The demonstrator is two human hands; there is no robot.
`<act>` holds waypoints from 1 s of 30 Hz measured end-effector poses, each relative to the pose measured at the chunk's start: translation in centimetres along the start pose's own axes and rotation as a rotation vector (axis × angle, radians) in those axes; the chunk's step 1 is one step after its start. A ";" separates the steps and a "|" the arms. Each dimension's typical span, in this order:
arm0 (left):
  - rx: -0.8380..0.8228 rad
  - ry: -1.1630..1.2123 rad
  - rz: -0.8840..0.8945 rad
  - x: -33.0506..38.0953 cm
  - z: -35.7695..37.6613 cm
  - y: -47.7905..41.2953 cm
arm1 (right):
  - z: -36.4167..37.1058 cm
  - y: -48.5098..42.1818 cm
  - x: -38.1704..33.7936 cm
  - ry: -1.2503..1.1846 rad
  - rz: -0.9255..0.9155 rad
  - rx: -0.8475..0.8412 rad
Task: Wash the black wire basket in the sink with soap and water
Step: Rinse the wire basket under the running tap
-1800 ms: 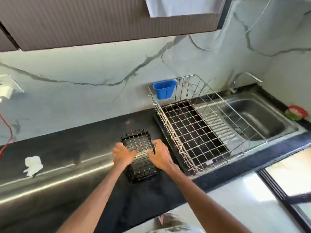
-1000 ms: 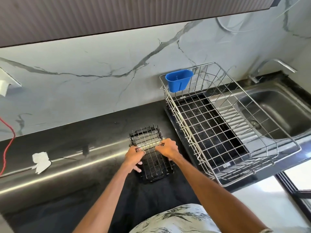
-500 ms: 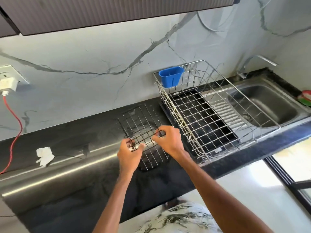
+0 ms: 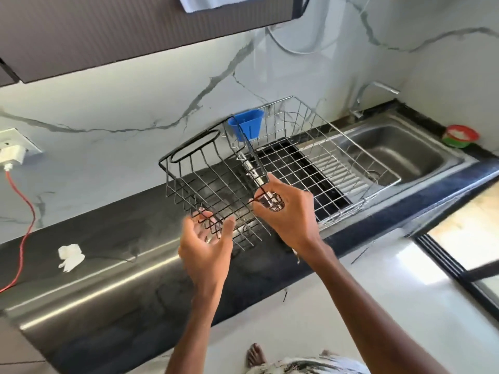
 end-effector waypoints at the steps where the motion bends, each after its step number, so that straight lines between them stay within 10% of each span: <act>1: -0.008 -0.004 0.022 0.6 0.6 0.6 | -0.9 0.1 0.1 -0.001 -0.011 0.010; 30: -0.329 0.061 -0.059 3.3 40.5 14.3 | -35.6 -3.9 25.2 0.238 0.066 0.330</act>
Point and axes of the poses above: each hand's wrist, its own y-axis away from the middle knuckle, its own z-axis out of the palm, x = y × z, the point moved 4 cm from there along -y, towards the middle knuckle, and after that the axes turned 12 degrees about y, right-handed, at the moved point
